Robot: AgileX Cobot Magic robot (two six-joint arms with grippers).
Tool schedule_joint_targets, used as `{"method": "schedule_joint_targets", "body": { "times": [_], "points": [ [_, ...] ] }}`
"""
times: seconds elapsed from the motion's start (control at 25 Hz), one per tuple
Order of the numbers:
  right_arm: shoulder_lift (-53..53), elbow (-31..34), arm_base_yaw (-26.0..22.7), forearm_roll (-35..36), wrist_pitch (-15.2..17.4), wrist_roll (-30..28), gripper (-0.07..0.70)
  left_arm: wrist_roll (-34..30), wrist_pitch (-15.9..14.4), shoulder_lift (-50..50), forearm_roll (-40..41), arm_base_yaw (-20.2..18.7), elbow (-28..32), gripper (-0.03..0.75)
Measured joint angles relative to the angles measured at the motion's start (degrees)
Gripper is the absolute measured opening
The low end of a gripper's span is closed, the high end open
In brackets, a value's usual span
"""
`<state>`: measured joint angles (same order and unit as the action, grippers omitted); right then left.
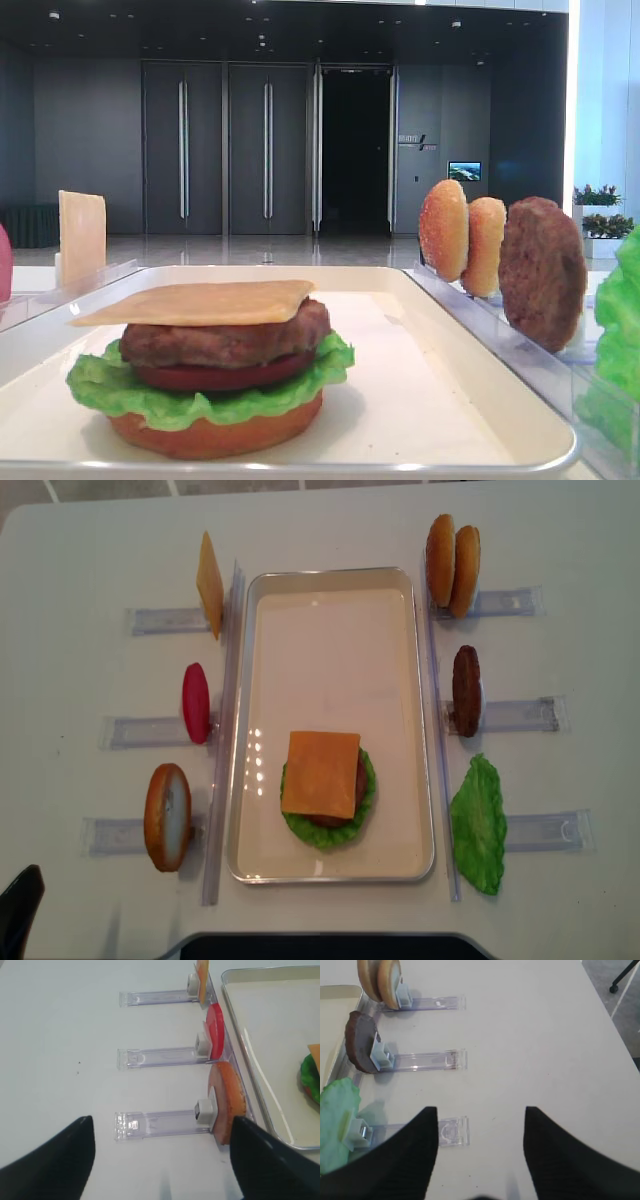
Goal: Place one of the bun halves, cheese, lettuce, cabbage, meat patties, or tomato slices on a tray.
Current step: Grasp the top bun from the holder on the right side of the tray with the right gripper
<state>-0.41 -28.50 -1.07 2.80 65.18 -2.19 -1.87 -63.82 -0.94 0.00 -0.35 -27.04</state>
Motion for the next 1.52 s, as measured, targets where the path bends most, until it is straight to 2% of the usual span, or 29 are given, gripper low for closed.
{"method": "schedule_joint_targets", "body": {
  "times": [1.24, 1.36, 1.52],
  "points": [
    [0.0, 0.0, 0.0, 0.0, 0.0, 0.0, 0.398, 0.0, 0.0, 0.0, 0.0, 0.0, 0.0, 0.643],
    [3.4, -0.2, 0.0, 0.1, 0.1, 0.0, 0.398, 0.0, 0.0, 0.0, 0.0, 0.0, 0.0, 0.643],
    [13.2, -1.9, 0.0, 0.2, -0.6, 0.0, 0.398, 0.0, 0.1, 0.0, 0.0, 0.0, 0.0, 0.643]
  ]
}}
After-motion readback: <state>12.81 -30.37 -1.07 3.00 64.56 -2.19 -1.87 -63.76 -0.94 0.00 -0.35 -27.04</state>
